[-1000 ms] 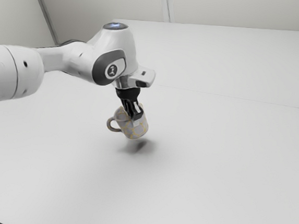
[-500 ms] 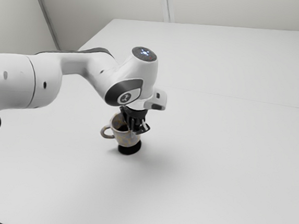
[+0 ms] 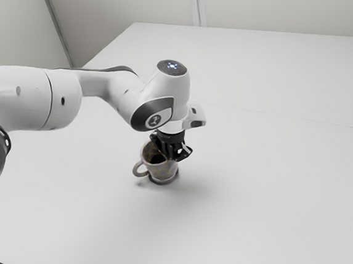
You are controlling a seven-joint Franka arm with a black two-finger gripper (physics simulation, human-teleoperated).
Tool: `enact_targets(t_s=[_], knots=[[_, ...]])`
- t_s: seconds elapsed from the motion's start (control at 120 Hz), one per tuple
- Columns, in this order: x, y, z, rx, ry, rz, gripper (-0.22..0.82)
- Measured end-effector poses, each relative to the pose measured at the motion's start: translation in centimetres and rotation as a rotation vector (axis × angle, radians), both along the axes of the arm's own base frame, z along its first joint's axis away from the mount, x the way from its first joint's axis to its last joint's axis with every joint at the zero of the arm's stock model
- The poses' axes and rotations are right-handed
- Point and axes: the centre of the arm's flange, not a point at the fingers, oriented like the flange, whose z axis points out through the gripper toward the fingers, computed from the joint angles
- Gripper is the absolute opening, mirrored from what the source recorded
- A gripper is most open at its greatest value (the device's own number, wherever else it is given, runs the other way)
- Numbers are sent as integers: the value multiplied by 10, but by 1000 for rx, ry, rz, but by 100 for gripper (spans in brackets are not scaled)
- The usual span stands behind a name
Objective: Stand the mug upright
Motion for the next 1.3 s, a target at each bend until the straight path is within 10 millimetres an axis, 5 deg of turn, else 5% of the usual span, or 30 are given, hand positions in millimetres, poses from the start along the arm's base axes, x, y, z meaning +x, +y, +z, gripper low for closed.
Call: enact_targets(t_s=[0.192,0.558,0.658,0.775,0.908,1.008,1.133,1.3], knots=[[1,-1,0,-33,-10,73,-15],[0,-3,6,-62,-27,140,25],[4,1,33,-83,-65,146,32],[27,12,86,-130,-123,141,42],[57,64,165,-228,-181,178,51],[50,83,209,-252,-183,132,54],[39,92,218,-245,-123,56,57],[58,108,228,-233,-76,-4,59]])
